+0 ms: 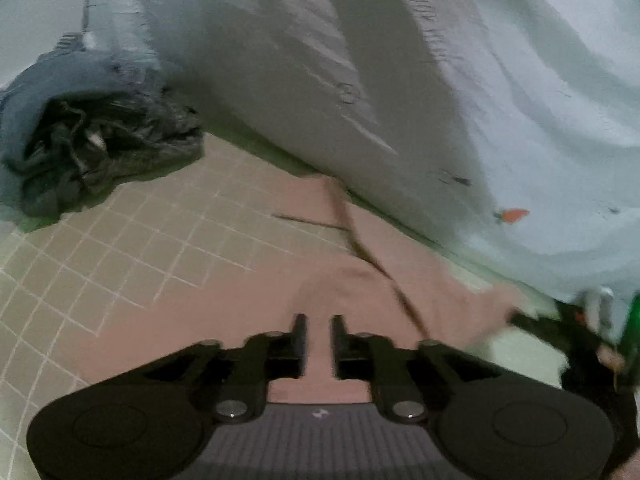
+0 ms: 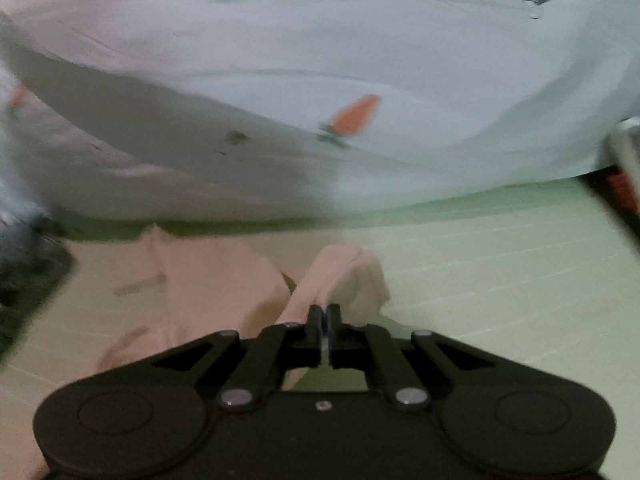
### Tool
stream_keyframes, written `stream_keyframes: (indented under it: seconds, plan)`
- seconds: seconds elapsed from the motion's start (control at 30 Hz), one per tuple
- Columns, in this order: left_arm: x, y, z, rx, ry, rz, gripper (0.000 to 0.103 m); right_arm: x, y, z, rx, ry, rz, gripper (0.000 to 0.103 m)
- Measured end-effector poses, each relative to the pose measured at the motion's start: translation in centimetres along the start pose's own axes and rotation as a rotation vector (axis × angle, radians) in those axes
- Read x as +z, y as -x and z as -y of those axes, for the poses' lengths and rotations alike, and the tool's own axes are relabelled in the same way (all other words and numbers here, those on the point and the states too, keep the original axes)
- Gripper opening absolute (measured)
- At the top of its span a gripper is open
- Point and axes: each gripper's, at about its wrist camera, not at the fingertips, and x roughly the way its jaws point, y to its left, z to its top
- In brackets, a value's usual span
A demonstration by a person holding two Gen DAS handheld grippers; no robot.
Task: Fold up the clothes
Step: 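Pull the beige sweater out with both tools and drop it onto the mat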
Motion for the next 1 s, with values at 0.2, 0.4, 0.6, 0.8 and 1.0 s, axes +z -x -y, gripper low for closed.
stream_keyframes:
  seconds: [0.2, 0.4, 0.6, 0.8, 1.0]
  plan:
    - [1.0, -4.0, -0.3, 0.087, 0.014, -0.055, 0.055, 0.7, -0.7, -0.3, -0.026, 0.063, 0.035, 0.049]
    - [1.7, -9.0, -0.9, 0.121, -0.015, -0.161, 0.059, 1.1, -5.2, -5.7, 0.106, 0.137, -0.057, 0.054]
    - [0.8, -12.0, -1.6, 0.135, -0.050, -0.248, 0.062, -1.4, -7.4, -9.6, 0.178, 0.229, -0.149, 0.054]
    - [-0.3, -12.9, -2.0, 0.157, -0.067, -0.285, 0.062, -0.7, -6.9, -7.3, 0.106, 0.174, -0.106, 0.003]
    - [-1.4, -12.2, -1.6, 0.177, -0.066, -0.286, 0.062, 0.4, 0.1, 0.4, -0.106, 0.055, 0.068, 0.003]
